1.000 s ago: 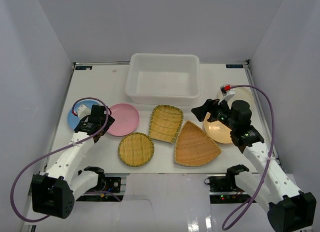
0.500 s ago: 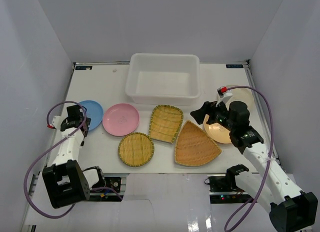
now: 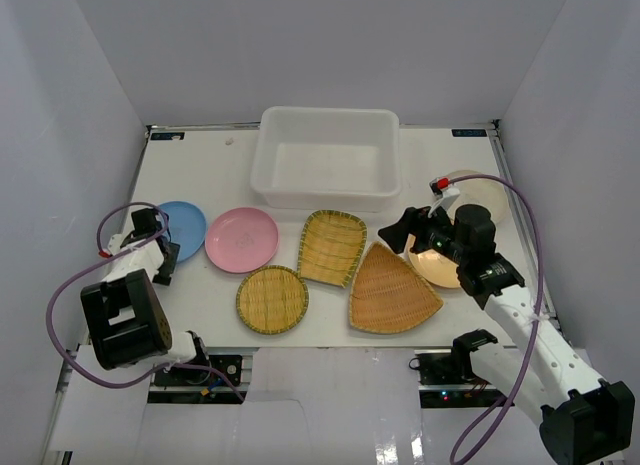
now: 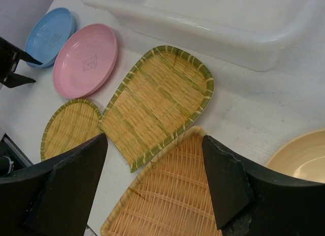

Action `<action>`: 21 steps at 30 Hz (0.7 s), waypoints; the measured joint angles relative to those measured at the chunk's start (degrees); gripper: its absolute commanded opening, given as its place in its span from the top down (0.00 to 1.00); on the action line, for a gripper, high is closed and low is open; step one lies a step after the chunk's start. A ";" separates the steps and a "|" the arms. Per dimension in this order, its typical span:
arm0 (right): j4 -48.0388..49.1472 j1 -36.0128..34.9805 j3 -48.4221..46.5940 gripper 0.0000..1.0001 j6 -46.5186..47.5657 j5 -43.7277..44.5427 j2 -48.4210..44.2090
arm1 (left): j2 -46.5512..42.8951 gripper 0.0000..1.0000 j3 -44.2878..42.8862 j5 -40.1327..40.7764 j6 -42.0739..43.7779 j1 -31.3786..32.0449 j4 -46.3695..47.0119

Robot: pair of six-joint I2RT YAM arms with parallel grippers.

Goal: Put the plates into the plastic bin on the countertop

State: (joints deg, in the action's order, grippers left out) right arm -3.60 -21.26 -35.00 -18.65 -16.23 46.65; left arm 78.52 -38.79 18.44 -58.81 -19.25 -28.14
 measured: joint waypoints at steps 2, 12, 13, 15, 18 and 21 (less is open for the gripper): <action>0.22 -0.20 0.00 0.20 -0.20 -0.74 0.44 | 1.03 0.35 -0.74 0.59 -0.11 -0.04 0.24; 0.63 -7.63 0.00 0.28 -0.42 -1.51 4.46 | 3.76 1.00 -3.91 1.70 -0.66 -0.52 5.25; 0.63 -8.94 -0.02 0.28 -0.37 -1.49 4.90 | 3.67 1.00 -3.91 1.77 -0.55 -0.52 5.27; 0.66 -11.52 -0.20 0.28 -0.28 -1.07 6.05 | 3.26 1.00 -3.91 1.90 -0.13 -0.52 5.29; 0.63 -14.82 -0.92 0.29 -0.13 -0.33 7.85 | 1.33 1.00 -3.96 2.38 1.42 -0.52 4.48; 0.72 -17.51 -1.99 0.29 0.09 0.20 9.31 | -1.64 1.00 -3.96 3.82 3.48 -0.52 2.89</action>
State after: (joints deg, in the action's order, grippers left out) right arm -2.87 -38.76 -36.99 -18.57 -16.03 55.96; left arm 76.88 -42.74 22.26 -55.33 -19.77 -25.26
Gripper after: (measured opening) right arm 0.713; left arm 0.028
